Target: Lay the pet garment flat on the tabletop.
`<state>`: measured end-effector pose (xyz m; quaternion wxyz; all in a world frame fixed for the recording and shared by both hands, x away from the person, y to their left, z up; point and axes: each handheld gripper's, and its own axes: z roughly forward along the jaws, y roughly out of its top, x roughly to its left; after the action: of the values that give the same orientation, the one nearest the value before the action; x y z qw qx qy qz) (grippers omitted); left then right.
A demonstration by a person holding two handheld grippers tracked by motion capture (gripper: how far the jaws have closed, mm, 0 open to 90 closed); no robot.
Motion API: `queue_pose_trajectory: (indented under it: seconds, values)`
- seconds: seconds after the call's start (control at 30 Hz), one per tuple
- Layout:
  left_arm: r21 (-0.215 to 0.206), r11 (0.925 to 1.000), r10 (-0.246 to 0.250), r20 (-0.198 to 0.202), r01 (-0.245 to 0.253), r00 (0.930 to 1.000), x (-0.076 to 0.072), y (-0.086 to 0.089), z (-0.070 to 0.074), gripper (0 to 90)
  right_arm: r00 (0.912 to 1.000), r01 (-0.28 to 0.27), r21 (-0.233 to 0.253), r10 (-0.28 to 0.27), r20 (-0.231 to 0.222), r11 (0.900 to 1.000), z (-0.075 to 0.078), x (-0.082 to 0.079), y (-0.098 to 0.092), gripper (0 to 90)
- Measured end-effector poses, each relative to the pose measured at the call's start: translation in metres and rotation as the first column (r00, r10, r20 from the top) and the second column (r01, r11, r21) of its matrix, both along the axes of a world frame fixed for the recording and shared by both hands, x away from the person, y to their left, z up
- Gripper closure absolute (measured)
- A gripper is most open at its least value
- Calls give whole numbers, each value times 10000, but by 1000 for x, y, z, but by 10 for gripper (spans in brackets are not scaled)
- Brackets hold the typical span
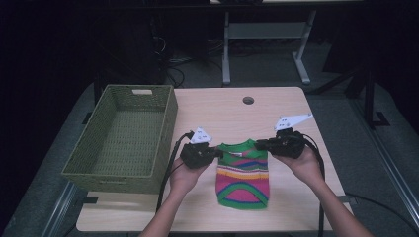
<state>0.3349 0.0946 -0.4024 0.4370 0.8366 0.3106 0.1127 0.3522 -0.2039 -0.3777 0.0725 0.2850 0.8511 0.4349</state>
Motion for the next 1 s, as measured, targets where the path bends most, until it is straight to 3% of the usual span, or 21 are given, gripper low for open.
queue_pose_trajectory:
  seconds: [0.6,1.0]
  values:
    - [-14,9976,691,-463,-693,9965,17,-3,-9,828,9971,682,81,-679,-343,9976,-11,29,2,837]
    - [-29,9959,897,-699,-901,9935,25,-3,-14,828,9935,1020,105,-1013,-515,9947,-20,41,3,833]
